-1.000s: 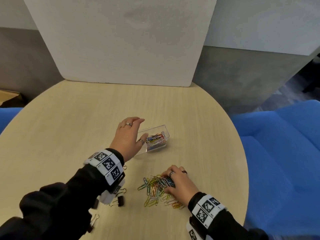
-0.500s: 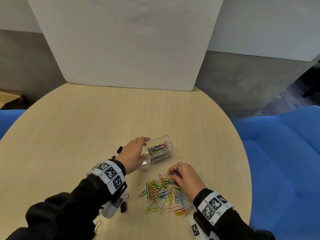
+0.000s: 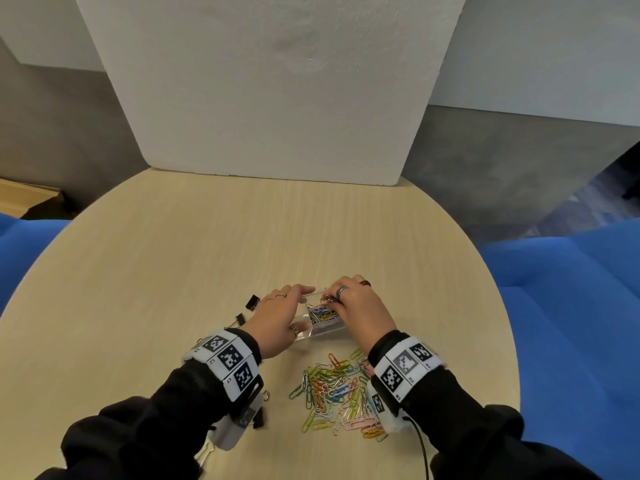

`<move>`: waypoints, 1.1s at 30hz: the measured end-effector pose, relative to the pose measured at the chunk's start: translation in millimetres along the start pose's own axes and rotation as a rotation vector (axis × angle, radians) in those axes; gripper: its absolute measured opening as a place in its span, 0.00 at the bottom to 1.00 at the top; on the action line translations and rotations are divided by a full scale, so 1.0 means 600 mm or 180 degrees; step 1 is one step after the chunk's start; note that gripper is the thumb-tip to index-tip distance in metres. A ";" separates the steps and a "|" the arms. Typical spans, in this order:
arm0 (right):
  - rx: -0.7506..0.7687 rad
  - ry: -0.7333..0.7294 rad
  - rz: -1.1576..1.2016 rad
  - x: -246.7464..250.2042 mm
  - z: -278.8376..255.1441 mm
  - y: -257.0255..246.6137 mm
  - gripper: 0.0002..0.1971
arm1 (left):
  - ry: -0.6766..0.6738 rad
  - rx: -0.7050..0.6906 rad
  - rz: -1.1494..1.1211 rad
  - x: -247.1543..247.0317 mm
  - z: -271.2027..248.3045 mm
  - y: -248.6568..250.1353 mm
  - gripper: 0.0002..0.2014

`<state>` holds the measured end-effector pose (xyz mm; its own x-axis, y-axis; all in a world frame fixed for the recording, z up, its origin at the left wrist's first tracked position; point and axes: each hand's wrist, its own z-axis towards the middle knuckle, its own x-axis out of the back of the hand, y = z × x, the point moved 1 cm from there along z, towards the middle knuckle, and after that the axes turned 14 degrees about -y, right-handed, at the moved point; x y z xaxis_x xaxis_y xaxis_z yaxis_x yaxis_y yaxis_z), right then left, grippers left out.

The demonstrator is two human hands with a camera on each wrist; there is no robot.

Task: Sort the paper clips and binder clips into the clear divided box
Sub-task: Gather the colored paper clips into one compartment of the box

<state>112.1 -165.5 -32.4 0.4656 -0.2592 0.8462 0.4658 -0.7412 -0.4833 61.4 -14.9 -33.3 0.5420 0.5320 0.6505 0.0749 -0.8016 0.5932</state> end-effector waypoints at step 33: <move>0.0289 0.0465 -0.1453 -0.029 -0.039 0.043 0.20 | 0.0044 -0.0105 -0.0016 -0.002 -0.001 -0.003 0.29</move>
<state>98.2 -194.5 -54.0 0.0910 -0.0092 0.9958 0.6646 -0.7441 -0.0676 60.0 -14.1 -34.7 0.5300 0.5400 0.6538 0.0499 -0.7895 0.6117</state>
